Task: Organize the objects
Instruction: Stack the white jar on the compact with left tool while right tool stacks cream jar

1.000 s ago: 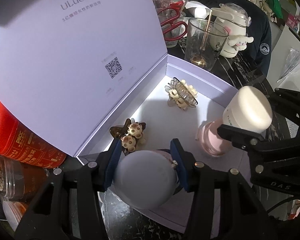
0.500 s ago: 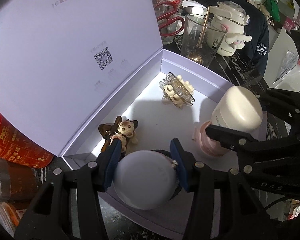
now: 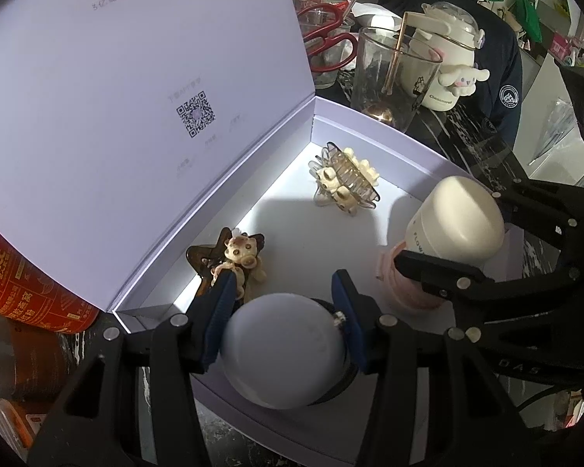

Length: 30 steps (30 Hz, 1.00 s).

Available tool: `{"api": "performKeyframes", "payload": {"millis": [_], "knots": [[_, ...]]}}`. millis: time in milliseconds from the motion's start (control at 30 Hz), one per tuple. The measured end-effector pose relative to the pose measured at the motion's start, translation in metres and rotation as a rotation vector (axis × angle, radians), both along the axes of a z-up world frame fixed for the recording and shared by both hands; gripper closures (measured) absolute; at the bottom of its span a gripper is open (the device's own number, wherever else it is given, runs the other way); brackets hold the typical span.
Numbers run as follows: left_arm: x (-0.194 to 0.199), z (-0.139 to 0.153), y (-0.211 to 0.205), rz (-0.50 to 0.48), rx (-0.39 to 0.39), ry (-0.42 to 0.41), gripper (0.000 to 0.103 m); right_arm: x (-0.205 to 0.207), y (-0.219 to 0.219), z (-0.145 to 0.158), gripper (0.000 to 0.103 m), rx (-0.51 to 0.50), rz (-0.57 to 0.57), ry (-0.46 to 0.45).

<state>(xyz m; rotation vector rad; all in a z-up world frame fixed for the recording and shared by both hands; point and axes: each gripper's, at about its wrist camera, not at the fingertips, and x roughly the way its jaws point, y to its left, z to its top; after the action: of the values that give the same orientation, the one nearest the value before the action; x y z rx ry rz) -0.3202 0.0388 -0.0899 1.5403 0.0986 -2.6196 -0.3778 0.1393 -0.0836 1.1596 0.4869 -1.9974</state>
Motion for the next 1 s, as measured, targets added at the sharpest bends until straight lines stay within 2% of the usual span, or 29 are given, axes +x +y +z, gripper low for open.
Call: {"api": "performKeyframes", "payload": {"millis": [300, 433, 700, 1000], "knots": [[0.004, -0.002, 0.003, 0.005, 0.020, -0.008, 0.052, 0.000, 0.008, -0.003, 0.047, -0.024, -0.023, -0.041], [0.011, -0.003, 0.002, 0.020, 0.042, -0.005, 0.052, 0.003, 0.009, -0.003, 0.039, -0.032, -0.016, -0.048], [0.024, 0.004, 0.000, 0.043, 0.042, 0.026, 0.047, 0.004, 0.021, 0.010, 0.039, -0.091, -0.061, -0.039], [0.036, 0.012, 0.002, 0.025, 0.030, 0.040, 0.047, 0.010, 0.030, 0.018, 0.039, -0.094, -0.080, -0.048]]}}
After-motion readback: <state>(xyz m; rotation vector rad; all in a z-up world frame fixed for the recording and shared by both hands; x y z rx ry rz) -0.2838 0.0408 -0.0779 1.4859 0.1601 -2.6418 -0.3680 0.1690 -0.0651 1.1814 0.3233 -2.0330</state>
